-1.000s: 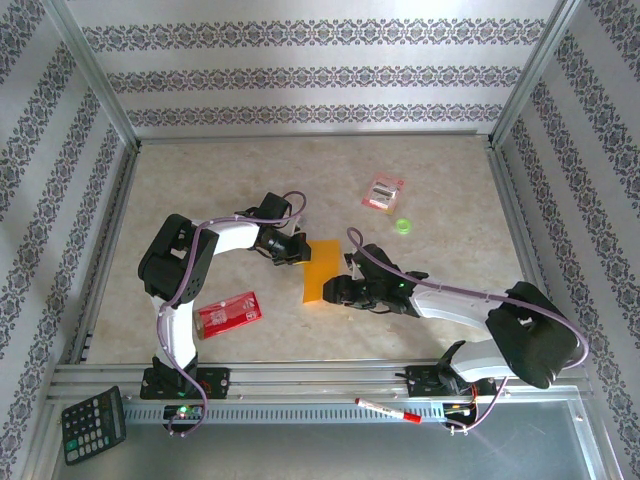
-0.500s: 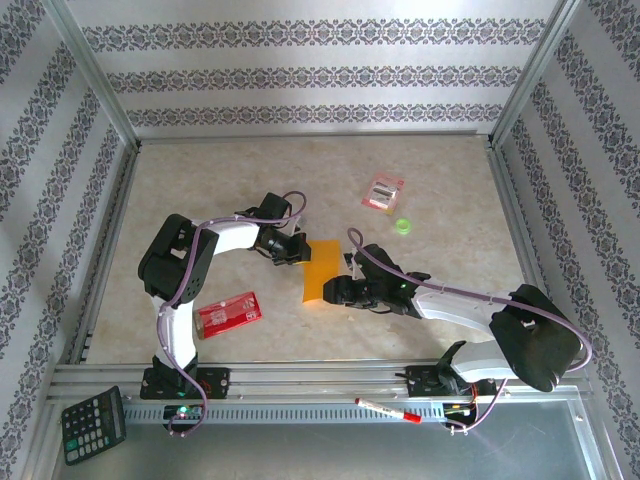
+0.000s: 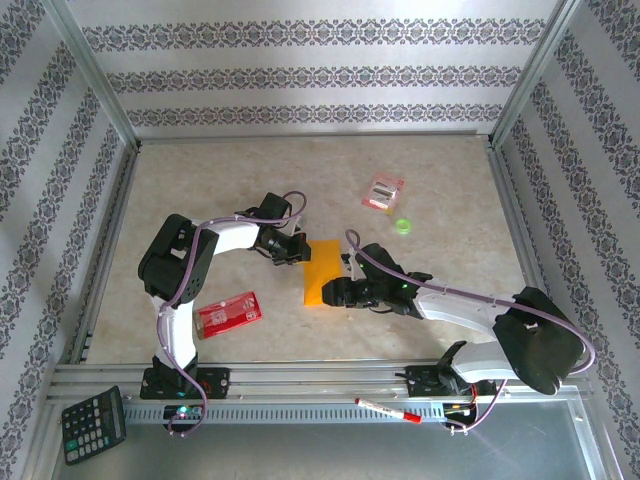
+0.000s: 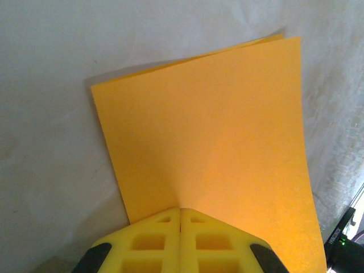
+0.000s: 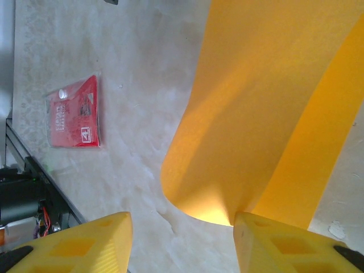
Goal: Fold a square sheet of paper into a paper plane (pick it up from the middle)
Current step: Fold the triangle a second time at the center of the table.
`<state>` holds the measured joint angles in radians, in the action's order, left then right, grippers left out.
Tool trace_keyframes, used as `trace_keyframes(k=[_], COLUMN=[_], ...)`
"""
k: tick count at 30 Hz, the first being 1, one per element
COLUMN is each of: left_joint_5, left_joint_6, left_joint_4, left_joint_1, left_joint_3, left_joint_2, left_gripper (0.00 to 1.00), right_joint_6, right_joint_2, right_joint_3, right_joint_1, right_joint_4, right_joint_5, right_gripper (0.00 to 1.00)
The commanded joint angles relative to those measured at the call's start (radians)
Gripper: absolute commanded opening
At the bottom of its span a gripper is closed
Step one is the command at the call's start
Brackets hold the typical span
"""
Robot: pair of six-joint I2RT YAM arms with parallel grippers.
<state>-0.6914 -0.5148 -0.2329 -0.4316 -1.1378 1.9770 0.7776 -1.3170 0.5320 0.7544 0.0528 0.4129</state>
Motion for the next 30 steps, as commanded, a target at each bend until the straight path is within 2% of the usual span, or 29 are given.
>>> trace_keyframes(k=[1, 11, 25, 30], left_joint_5=[0.056, 0.055, 0.056, 0.055], left_joint_6=[0.031, 0.033, 0.039, 0.039], left_joint_4=[-0.121, -0.121, -0.137, -0.14], left_joint_1=[-0.009, -0.009, -0.009, -0.009], left_joint_3=[0.012, 0.007, 0.001, -0.001], left_joint_2=[0.037, 0.037, 0.029, 0.024], left_gripper=[0.0, 0.0, 0.0, 0.0], right_joint_6=[-0.021, -0.026, -0.122, -0.064], right_joint_2=[0.008, -0.075, -0.225, -0.286], right_joint_3=[0.007, 0.044, 0.148, 0.174], right_joint_1=[-0.016, -0.06, -0.145, -0.189], right_joint_4=[-0.007, 0.046, 0.076, 0.044], right_joint_5=[0.006, 0.004, 0.09, 0.099], right_gripper=[0.5, 0.51, 0.51, 0.4])
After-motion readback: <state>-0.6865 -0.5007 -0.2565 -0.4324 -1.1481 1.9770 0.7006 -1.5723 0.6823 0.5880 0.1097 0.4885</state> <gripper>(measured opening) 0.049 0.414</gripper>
